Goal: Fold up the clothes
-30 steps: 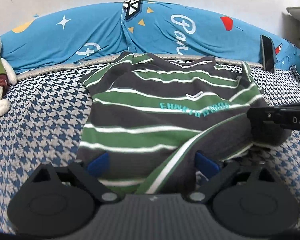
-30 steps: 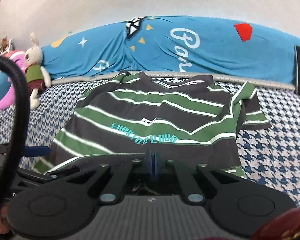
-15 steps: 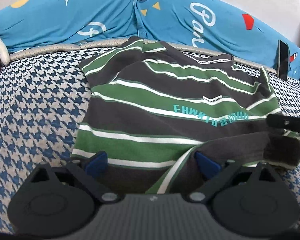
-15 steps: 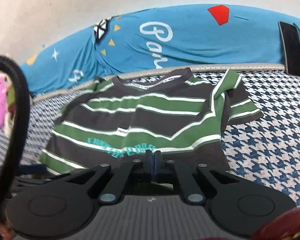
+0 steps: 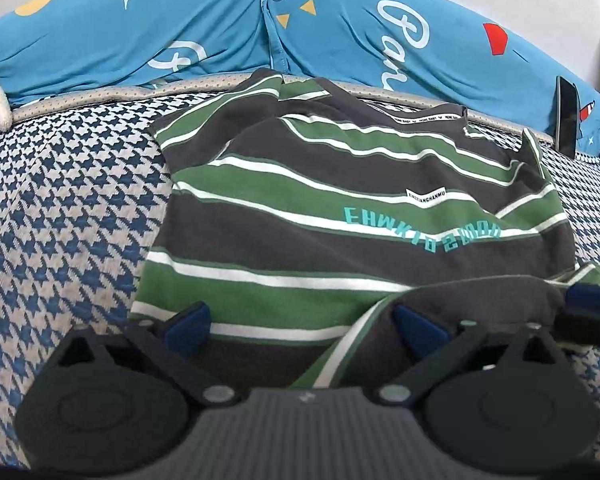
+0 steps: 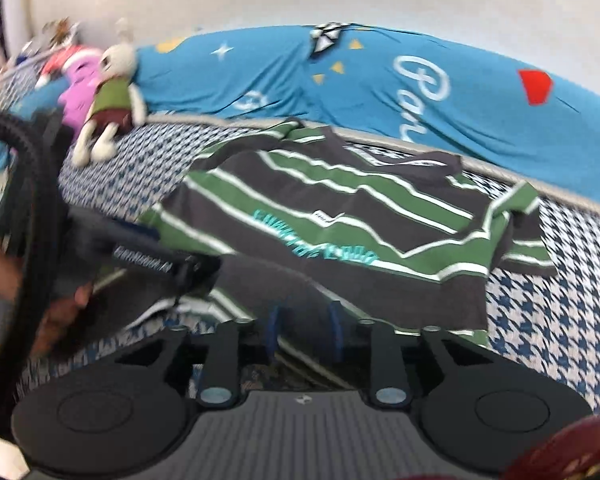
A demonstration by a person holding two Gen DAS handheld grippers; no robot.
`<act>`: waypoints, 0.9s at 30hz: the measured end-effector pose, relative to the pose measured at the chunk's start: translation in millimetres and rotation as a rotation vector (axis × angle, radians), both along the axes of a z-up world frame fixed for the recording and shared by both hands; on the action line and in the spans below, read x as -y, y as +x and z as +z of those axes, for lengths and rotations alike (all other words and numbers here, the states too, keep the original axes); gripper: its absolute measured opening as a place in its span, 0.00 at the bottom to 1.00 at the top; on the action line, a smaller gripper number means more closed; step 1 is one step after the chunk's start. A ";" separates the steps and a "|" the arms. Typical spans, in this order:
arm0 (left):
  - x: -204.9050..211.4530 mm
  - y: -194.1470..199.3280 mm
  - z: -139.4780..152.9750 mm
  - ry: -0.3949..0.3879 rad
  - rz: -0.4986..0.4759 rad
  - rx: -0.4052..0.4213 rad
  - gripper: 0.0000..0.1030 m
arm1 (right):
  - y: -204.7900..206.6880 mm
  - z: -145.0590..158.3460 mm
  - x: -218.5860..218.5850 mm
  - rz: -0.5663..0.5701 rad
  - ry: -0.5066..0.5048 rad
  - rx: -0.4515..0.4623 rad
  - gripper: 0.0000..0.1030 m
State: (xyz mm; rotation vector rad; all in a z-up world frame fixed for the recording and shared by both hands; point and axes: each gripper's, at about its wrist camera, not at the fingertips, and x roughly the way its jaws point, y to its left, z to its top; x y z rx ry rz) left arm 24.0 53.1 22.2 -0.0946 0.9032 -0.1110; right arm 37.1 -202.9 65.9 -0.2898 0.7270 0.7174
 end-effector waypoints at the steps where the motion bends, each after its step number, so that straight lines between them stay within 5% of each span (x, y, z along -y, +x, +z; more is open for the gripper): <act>1: 0.0 0.4 -0.2 0.001 0.000 0.001 1.00 | -3.1 -1.4 -3.0 0.019 -0.014 0.009 0.31; 14: 1.0 5.1 -0.5 -0.007 -0.001 -0.003 1.00 | -28.9 -17.5 -37.7 0.173 -0.153 0.138 0.39; 23: 0.4 7.6 -0.5 -0.017 -0.002 -0.011 1.00 | -20.9 -24.5 -51.7 0.137 -0.195 0.195 0.39; 27: -3.2 7.4 2.0 -0.045 0.007 -0.014 1.00 | -12.1 -18.7 -47.5 0.107 -0.124 0.135 0.21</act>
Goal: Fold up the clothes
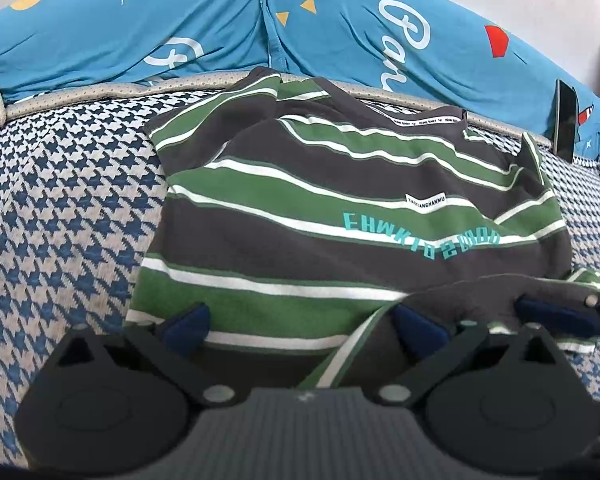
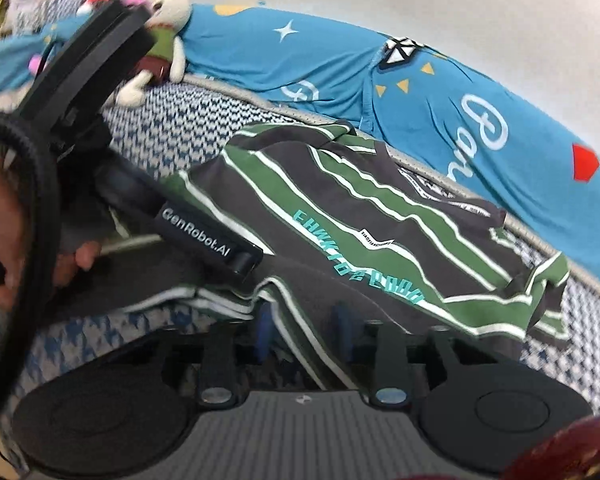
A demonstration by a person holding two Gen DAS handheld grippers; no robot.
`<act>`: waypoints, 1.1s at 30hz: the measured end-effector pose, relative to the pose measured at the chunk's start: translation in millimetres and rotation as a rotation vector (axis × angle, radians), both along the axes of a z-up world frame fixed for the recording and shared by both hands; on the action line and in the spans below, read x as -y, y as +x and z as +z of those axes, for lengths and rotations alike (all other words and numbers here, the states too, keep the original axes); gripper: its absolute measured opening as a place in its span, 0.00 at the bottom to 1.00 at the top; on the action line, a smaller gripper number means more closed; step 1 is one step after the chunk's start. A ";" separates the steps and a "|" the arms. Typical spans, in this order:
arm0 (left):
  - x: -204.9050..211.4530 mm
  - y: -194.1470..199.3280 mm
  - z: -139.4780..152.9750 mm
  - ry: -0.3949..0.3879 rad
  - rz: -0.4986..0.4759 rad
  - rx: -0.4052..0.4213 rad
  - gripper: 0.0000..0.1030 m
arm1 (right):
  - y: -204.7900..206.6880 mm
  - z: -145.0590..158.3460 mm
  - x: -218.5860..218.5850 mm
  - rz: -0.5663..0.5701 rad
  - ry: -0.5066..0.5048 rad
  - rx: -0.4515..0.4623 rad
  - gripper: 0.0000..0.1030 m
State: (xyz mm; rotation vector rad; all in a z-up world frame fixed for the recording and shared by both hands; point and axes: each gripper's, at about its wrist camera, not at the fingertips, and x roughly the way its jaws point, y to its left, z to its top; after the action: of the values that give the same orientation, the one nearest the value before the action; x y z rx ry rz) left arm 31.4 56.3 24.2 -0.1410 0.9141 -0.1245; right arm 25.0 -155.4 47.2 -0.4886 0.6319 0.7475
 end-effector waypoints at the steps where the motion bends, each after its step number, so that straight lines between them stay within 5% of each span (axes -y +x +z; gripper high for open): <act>1: -1.7 -0.2 1.3 -0.013 0.004 -0.001 1.00 | 1.4 1.2 1.2 -0.007 0.013 -0.008 0.17; 5: -12.1 -6.3 12.2 -0.102 0.007 0.015 1.00 | 8.5 6.3 6.9 -0.050 0.070 -0.045 0.10; 11: -13.6 -29.8 31.1 -0.106 -0.085 0.087 1.00 | 24.8 15.4 18.4 -0.140 0.192 -0.139 0.09; 22: 28.1 -67.6 25.2 0.030 -0.336 0.131 1.00 | 32.5 22.3 25.3 -0.182 0.277 -0.193 0.09; 33: 34.3 -61.9 15.8 0.077 -0.250 0.167 0.99 | 33.1 27.6 28.8 -0.188 0.295 -0.178 0.09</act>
State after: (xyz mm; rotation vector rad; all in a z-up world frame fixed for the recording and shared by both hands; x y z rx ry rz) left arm -30.5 22.1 40.0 0.0558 0.7655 -0.3281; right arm 58.1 -184.2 74.8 -0.0902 0.7092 0.6950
